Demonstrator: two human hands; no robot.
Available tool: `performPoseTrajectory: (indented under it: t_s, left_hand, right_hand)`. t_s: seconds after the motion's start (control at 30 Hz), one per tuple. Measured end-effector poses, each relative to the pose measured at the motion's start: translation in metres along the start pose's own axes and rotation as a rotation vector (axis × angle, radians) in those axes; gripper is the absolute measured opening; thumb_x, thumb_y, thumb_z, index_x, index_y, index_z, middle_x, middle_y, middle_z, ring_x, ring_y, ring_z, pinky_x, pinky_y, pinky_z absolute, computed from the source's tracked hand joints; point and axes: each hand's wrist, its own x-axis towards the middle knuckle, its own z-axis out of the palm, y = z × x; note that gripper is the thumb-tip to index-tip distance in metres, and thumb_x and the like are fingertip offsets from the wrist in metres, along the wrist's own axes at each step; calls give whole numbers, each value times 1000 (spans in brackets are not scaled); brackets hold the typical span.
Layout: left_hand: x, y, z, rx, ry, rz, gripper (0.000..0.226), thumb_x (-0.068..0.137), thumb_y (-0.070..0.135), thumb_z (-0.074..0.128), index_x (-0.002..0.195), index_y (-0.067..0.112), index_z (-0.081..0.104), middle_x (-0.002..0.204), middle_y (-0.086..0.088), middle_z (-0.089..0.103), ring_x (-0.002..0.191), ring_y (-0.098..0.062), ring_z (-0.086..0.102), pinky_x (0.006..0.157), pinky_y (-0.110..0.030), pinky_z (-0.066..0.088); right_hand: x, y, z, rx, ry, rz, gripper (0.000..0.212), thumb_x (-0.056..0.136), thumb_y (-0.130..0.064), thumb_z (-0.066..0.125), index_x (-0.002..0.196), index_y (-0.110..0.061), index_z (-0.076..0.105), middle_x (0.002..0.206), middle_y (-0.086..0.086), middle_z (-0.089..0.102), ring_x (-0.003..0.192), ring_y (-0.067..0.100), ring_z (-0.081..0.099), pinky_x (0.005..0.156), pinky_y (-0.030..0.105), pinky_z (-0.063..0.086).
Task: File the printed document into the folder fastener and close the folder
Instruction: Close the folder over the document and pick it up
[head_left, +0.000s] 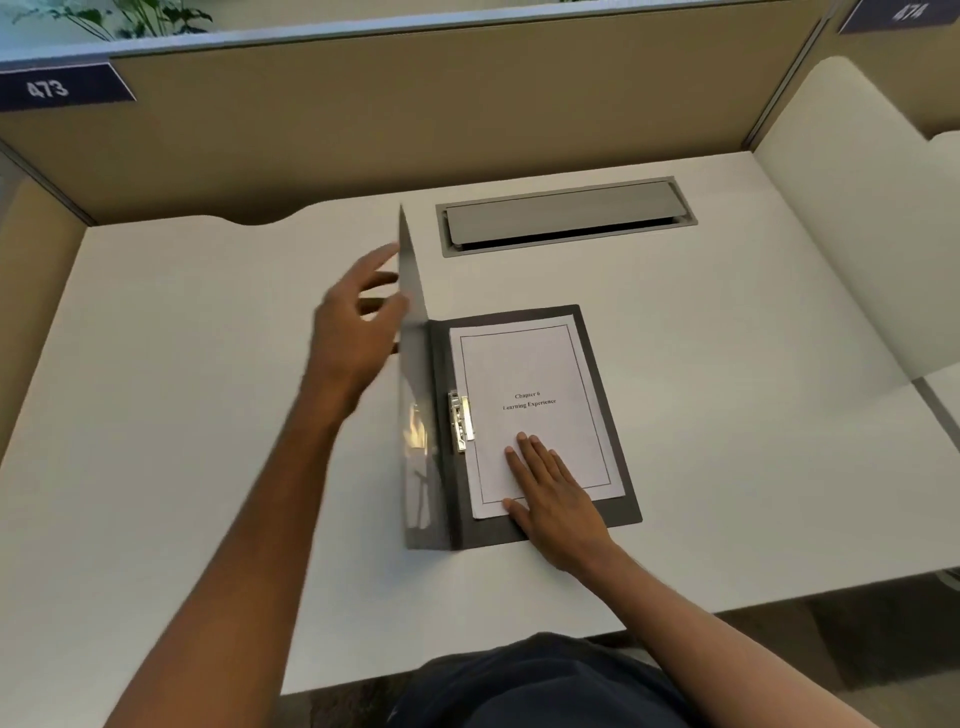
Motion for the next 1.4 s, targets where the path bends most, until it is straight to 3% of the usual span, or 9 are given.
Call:
performPoseTrajectory:
  t_s: [0.13, 0.2, 0.27, 0.33, 0.47, 0.63, 0.93, 1.17, 1.4]
  left_hand:
    - [0, 13, 79, 15, -53, 77, 52, 100, 34, 60, 150, 45, 50, 167, 4, 38, 153, -15, 36, 124, -39, 35]
    - [0, 16, 117, 62, -91, 79, 50, 100, 38, 61, 149, 44, 53, 170, 0, 31, 157, -17, 28, 126, -39, 29]
    - [-1, 17, 150, 151, -138, 79, 52, 100, 41, 61, 150, 42, 51, 172, -1, 24, 159, -22, 23, 124, -43, 28]
    - [-2, 18, 177, 246, -176, 75, 53, 101, 43, 59, 153, 39, 48, 174, -1, 18, 161, -25, 17, 123, -50, 30]
    - [-4, 18, 216, 448, -207, 47, 52, 104, 39, 54, 154, 32, 47, 174, -5, 15, 162, -32, 10, 117, -62, 37]
    - [2, 12, 233, 459, -335, -16, 54, 108, 37, 48, 160, 36, 36, 173, -8, 19, 161, -33, 17, 123, -62, 30]
    - [-34, -70, 184, 692, -362, -199, 70, 100, 34, 63, 163, 29, 32, 174, -13, 9, 162, -31, 9, 131, -46, 19]
    - [-51, -90, 202, 933, -369, -185, 73, 100, 39, 60, 164, 30, 26, 174, -17, 2, 163, -32, 2, 132, -46, 10]
    - [-58, -100, 206, 968, -346, -152, 69, 104, 42, 49, 165, 29, 20, 175, -16, 1, 163, -30, -3, 131, -47, 5]
  right_hand:
    - [-4, 11, -18, 124, -33, -74, 68, 106, -49, 28, 163, -26, -1, 170, -9, -12, 157, 11, -12, 129, 31, 2]
    - [-10, 13, -42, 495, -85, -35, 52, 104, -39, 46, 154, -40, 33, 161, -23, 29, 151, 9, 29, 122, 25, 30]
    - [-13, 16, -67, 909, 14, 116, 29, 99, -34, 54, 102, -60, 67, 103, -36, 68, 100, 3, 63, 83, 14, 53]
    - [-12, 28, -92, 1154, 188, 257, 27, 96, -42, 52, 81, -52, 73, 82, -24, 74, 78, 6, 67, 64, 13, 53]
    - [-6, 63, -130, 1569, 292, 338, 41, 99, -58, 46, 134, -42, 61, 128, -12, 71, 115, 11, 70, 94, 33, 57]
    - [-1, 82, -143, 1200, 273, 264, 54, 92, -51, 65, 143, -43, 50, 135, -33, 58, 118, -8, 61, 98, 24, 52]
    - [19, 77, -105, 490, 179, 283, 81, 91, -40, 70, 158, -18, 30, 167, 1, 13, 153, 19, 19, 122, 34, 31]
    - [22, 85, -77, 309, 76, 269, 75, 92, -39, 68, 157, -25, 33, 167, 1, 16, 153, 19, 18, 113, 39, 44]
    - [23, 81, -61, 141, 73, 167, 73, 97, -61, 47, 160, -34, 23, 172, 1, 5, 159, 21, 7, 127, 36, 21]
